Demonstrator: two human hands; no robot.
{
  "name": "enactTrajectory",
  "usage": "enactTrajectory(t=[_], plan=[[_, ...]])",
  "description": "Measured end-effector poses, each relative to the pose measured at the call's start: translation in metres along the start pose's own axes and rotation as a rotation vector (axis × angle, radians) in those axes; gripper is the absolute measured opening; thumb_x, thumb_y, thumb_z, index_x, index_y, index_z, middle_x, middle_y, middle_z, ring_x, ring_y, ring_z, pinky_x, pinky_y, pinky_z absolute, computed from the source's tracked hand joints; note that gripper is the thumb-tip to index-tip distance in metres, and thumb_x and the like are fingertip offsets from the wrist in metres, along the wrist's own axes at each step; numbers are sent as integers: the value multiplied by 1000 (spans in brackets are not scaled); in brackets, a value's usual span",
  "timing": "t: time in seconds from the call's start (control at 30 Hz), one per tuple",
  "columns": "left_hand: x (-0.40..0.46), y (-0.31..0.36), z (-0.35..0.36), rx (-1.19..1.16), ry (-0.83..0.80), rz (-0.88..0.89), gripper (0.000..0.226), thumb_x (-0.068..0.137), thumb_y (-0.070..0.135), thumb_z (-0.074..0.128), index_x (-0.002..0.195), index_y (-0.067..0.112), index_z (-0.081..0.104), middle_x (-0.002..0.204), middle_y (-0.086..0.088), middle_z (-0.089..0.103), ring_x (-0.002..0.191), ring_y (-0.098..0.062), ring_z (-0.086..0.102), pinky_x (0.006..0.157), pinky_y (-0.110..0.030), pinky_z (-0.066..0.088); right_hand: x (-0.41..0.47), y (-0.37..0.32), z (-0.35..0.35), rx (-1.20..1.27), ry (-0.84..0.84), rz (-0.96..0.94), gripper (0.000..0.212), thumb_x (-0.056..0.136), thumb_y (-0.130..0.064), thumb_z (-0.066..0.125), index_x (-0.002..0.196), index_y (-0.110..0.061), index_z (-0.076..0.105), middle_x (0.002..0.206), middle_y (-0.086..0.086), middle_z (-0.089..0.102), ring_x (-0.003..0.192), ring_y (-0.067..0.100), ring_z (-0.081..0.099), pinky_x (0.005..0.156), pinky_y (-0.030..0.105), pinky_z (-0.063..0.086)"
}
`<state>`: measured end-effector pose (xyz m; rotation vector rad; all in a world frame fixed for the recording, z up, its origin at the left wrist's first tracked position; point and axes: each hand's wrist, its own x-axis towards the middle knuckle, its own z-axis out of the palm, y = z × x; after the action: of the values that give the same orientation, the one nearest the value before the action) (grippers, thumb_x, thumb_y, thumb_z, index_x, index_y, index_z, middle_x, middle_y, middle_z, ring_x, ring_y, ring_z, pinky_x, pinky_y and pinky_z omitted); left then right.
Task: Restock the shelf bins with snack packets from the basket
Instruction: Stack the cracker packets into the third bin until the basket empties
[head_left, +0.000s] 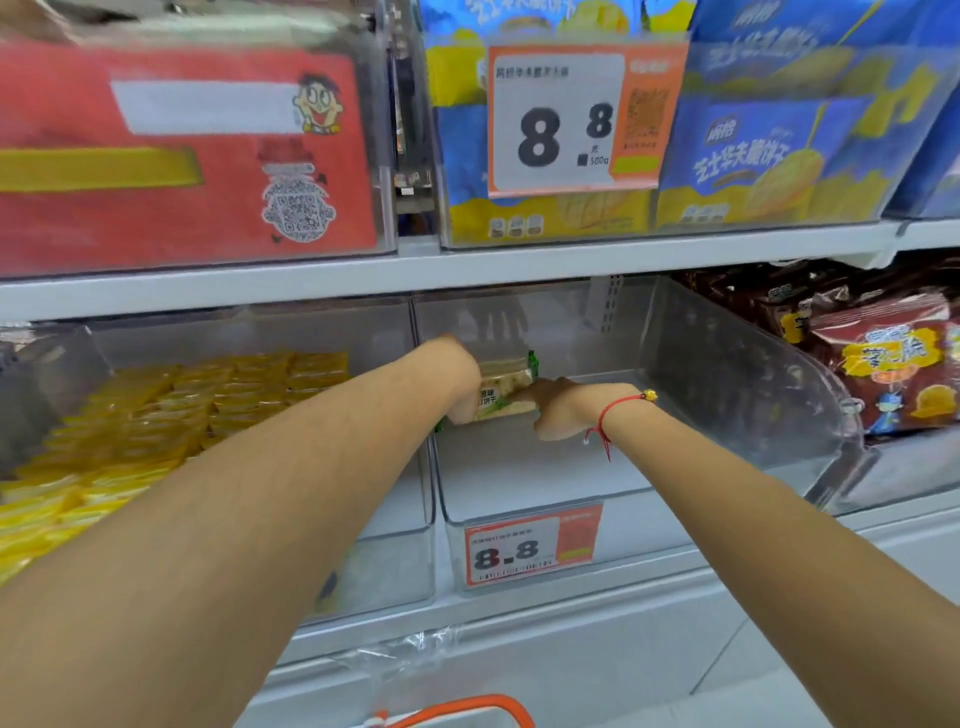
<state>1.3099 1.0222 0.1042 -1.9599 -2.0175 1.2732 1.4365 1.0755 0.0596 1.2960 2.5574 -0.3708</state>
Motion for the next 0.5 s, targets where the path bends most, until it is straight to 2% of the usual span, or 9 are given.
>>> enactTrajectory(t=[0.03,0.07,0.13,0.23,0.33,0.4,0.5], plan=[[-7,0,0,-38,-4,21,49,100,24,33,148,14,31,148,-11,38,127,-28,45,100,-36,44,-9,-3,-1,8,7,-1,64,89,-11,45,147,-33,29,146,8,40,110,26,56,88,32,51],[-17,0,0,-92,13,41,47,99,22,33,146,13,35,144,-11,41,123,-28,47,100,-36,43,-19,-5,-3,21,31,-5,63,88,-12,45,146,-33,32,142,8,44,105,26,58,84,31,51],[-40,-1,0,-268,120,85,41,98,21,37,137,12,46,135,-10,50,112,-27,52,91,-33,44,-43,-9,-5,49,117,-10,56,88,-13,49,141,-30,41,135,7,51,105,27,57,86,33,49],[-87,-1,7,-416,382,127,36,96,26,43,129,23,57,125,-7,60,107,-29,58,84,-32,46,-87,-18,-6,84,291,-8,44,87,-18,56,130,-22,53,127,9,56,111,31,55,91,39,47],[-137,7,29,-444,652,75,34,91,28,46,122,32,60,117,-4,66,106,-31,61,81,-33,46,-135,-37,-1,157,513,-18,32,88,-22,55,120,-21,60,120,6,60,109,31,57,86,39,48],[-169,18,46,-519,727,49,32,91,27,46,118,33,61,117,-3,66,108,-29,60,81,-34,46,-164,-51,8,229,607,17,26,90,-26,53,115,-25,61,112,5,65,103,32,59,81,38,49],[-207,40,76,-592,720,26,30,91,27,45,115,33,61,118,-2,65,110,-29,59,84,-35,47,-201,-73,34,327,672,10,19,88,-26,54,106,-27,62,93,1,69,91,28,62,73,35,48]])
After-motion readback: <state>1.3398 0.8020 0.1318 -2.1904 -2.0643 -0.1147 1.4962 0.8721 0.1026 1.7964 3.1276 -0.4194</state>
